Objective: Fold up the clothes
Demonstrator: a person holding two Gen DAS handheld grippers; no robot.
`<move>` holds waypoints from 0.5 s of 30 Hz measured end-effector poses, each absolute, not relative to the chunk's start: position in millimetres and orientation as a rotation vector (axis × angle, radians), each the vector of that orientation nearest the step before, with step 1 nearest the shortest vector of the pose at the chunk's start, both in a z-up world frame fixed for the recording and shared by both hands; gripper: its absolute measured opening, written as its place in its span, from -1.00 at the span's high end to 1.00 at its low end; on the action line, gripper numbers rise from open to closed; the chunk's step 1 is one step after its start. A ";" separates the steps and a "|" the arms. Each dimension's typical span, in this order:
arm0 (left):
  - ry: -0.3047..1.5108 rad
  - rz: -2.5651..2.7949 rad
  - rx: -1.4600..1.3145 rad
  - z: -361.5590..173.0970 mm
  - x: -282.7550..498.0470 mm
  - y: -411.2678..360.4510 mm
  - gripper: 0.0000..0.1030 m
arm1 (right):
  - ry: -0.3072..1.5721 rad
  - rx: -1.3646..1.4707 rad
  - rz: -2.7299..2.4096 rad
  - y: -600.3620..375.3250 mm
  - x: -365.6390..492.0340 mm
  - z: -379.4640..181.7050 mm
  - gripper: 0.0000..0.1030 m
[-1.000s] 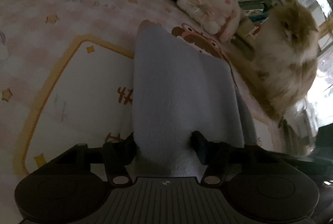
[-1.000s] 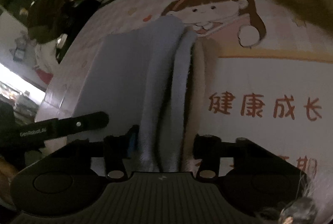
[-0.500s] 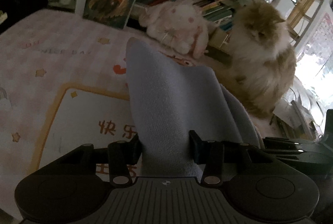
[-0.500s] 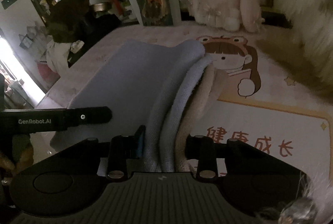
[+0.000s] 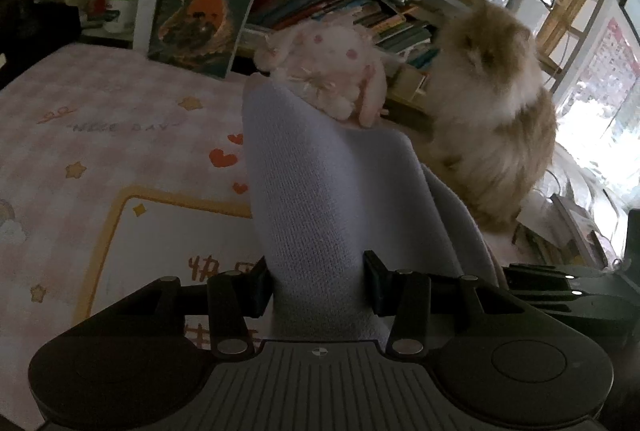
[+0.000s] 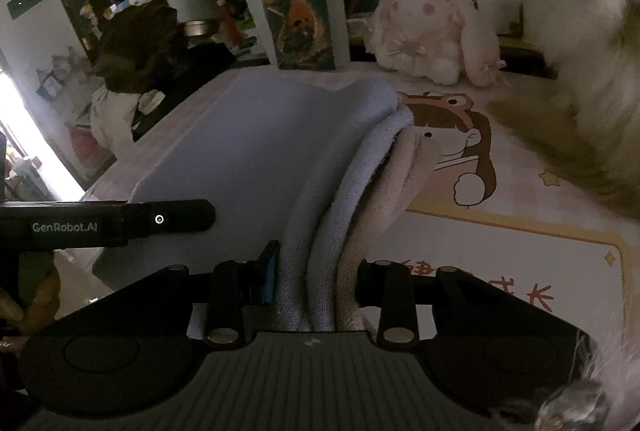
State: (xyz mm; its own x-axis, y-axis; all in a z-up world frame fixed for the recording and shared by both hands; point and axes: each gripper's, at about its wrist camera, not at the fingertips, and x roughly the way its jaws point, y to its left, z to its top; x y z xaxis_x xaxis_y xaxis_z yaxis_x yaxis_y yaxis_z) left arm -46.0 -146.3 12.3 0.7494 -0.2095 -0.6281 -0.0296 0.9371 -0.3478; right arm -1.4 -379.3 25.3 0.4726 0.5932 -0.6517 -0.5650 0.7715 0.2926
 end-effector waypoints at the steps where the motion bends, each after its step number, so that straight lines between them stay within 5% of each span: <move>1: 0.723 -0.108 -0.348 11.8 -44.1 -144.0 0.13 | 0.814 0.041 0.701 -378.2 -1.4 25.0 0.39; 15: 0.734 -0.226 -0.333 5.6 -16.6 -51.7 0.13 | 0.813 0.040 0.592 -292.2 2.0 28.1 0.39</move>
